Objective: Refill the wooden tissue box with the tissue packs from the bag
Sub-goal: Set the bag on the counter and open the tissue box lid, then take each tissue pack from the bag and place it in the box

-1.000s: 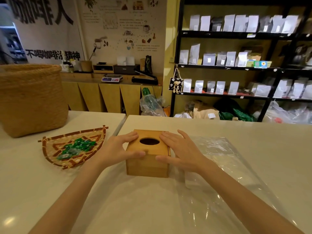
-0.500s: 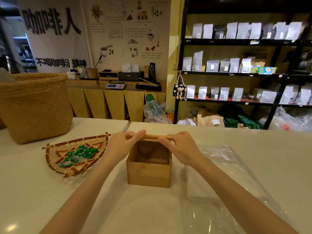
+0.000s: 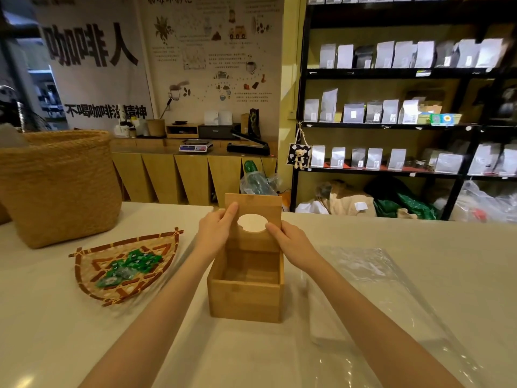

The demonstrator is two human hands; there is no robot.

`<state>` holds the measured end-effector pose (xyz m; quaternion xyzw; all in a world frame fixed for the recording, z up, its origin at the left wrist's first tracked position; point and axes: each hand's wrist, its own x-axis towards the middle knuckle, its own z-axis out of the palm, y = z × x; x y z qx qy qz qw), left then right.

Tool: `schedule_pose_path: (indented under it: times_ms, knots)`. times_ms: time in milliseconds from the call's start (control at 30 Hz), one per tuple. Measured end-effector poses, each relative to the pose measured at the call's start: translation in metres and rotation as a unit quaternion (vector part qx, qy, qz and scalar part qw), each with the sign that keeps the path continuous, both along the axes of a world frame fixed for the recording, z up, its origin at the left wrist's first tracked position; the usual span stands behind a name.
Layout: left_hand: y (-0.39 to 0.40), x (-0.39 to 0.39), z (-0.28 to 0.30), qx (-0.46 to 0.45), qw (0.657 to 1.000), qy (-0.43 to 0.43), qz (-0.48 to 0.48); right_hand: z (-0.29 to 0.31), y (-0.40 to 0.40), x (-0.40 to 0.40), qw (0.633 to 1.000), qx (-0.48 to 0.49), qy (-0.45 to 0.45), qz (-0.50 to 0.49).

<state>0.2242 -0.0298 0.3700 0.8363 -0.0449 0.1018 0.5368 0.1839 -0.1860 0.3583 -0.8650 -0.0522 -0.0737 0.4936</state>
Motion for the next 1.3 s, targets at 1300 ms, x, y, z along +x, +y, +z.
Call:
schedule_pose_path:
  times_ms: [1300]
  knots:
    - [-0.107, -0.157, -0.093, 0.332, 0.744, -0.307, -0.491, -0.033, -0.127, -0.202, 0.954, -0.244, -0.057, -0.163]
